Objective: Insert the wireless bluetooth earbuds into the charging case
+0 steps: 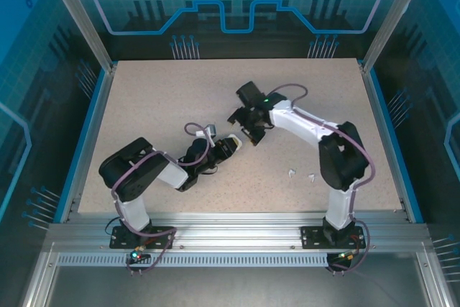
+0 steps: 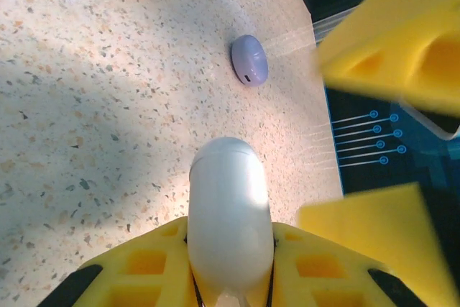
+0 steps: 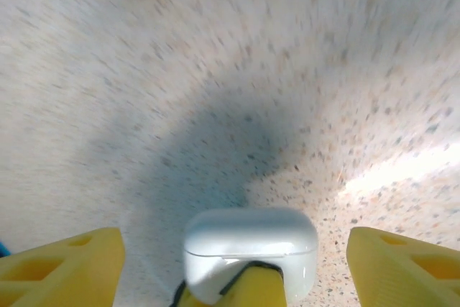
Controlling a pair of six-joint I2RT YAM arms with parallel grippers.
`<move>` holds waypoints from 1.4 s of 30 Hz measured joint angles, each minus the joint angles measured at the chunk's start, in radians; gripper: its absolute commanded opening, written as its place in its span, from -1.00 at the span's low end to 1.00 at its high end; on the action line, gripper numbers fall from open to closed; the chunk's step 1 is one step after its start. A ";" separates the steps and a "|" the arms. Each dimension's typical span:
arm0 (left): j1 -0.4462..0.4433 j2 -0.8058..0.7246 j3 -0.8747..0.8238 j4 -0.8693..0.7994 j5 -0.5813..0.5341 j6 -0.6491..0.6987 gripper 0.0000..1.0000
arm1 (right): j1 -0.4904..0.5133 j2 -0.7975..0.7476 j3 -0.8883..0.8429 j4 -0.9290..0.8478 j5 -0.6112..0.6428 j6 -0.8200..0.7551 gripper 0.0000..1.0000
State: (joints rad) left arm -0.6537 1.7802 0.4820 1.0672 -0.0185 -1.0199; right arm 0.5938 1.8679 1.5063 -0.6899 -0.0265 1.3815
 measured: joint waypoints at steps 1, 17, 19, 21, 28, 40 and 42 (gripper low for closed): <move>0.004 -0.022 0.000 -0.021 0.019 0.010 -0.80 | -0.025 -0.031 -0.003 0.001 0.000 -0.023 0.64; 0.250 -0.188 0.256 -0.348 0.727 0.290 -0.90 | -0.293 -0.438 -0.494 0.419 -0.318 -0.597 0.57; 0.250 -0.192 0.303 -0.408 0.785 0.323 -0.91 | -0.290 -0.438 -0.513 0.478 -0.380 -0.627 0.57; 0.250 -0.192 0.343 -0.463 0.829 0.353 -0.92 | -0.275 -0.438 -0.517 0.522 -0.428 -0.656 0.57; 0.250 -0.192 0.381 -0.576 0.880 0.409 -0.93 | -0.239 -0.439 -0.522 0.596 -0.498 -0.711 0.56; 0.250 -0.192 0.409 -0.618 0.888 0.425 -1.00 | -0.214 -0.438 -0.532 0.616 -0.567 -0.739 0.50; 0.250 -0.192 0.412 -0.623 0.888 0.426 -1.00 | -0.212 -0.434 -0.532 0.618 -0.570 -0.746 0.48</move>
State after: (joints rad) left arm -0.4038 1.5883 0.8936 0.4442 0.8700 -0.5941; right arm 0.3813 1.4338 0.9741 -0.0719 -0.5961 0.6353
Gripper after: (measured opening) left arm 0.230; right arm 0.750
